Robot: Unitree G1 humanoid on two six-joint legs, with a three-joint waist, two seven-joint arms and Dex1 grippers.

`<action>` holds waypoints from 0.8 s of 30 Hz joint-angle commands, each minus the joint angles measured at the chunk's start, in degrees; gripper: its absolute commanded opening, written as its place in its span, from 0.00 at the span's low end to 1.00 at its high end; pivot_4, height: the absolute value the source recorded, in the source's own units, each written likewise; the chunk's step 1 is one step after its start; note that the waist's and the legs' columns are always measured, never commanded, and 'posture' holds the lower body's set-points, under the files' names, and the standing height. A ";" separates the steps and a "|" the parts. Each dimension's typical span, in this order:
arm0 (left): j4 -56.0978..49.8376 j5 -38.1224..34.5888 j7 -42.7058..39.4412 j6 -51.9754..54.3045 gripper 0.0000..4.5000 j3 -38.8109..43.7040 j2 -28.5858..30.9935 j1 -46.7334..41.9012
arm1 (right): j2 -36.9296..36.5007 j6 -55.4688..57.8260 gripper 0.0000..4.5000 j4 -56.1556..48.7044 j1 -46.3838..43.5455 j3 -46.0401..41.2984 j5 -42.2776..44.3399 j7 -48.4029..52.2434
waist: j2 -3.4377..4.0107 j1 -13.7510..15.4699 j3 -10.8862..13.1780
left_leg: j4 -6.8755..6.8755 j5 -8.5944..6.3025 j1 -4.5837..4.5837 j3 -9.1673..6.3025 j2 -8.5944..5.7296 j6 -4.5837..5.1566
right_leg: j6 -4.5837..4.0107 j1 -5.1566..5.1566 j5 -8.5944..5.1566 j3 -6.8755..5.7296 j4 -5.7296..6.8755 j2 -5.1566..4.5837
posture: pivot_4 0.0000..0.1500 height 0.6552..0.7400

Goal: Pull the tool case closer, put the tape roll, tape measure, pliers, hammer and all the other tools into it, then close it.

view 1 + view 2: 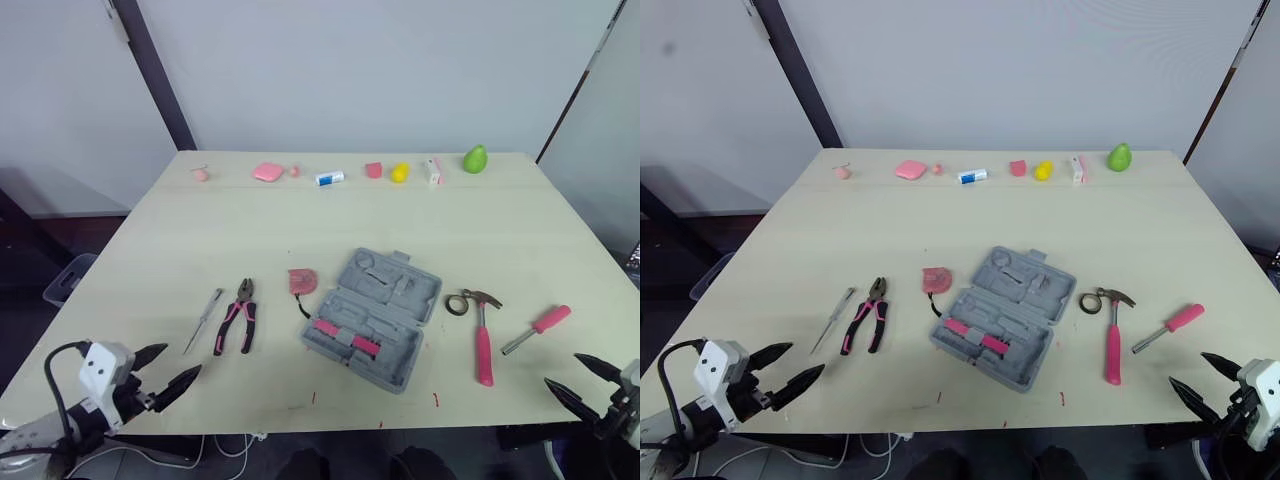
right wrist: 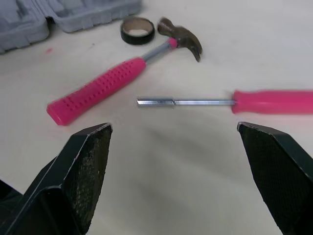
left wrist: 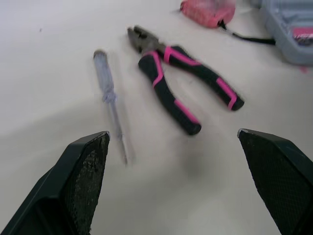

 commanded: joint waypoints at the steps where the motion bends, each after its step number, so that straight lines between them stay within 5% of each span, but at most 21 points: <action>1: -1.77 -0.39 -0.71 1.20 1.00 -0.74 2.01 -2.21 | -0.41 2.26 0.96 -5.04 -0.21 0.33 1.56 -1.09 | 0.00 -0.01 0.00 | 0.00 0.00 0.00 0.00 0.00 0.00 | 0.00 0.00 0.00 0.00 0.00 0.01 | 1.00 1.00; 15: 2.30 1.49 -9.40 9.50 1.00 -15.44 4.75 -24.75 | -0.99 16.61 0.96 -20.43 -7.24 11.86 -0.94 -8.63 | 0.00 0.12 0.04 | -0.02 0.00 -0.06 -0.05 -0.15 0.00 | 0.20 -0.02 0.12 -0.04 -0.01 0.11 | 1.00 1.00; 24: 17.56 8.54 -12.63 6.39 1.00 -26.40 -1.03 -44.61 | -1.51 24.70 0.96 -23.22 -14.09 19.10 -4.88 -12.41 | -0.01 0.15 0.05 | 0.02 0.00 -0.24 -0.11 -0.21 0.00 | 0.21 -0.06 0.13 -0.09 -0.02 0.33 | 1.00 1.00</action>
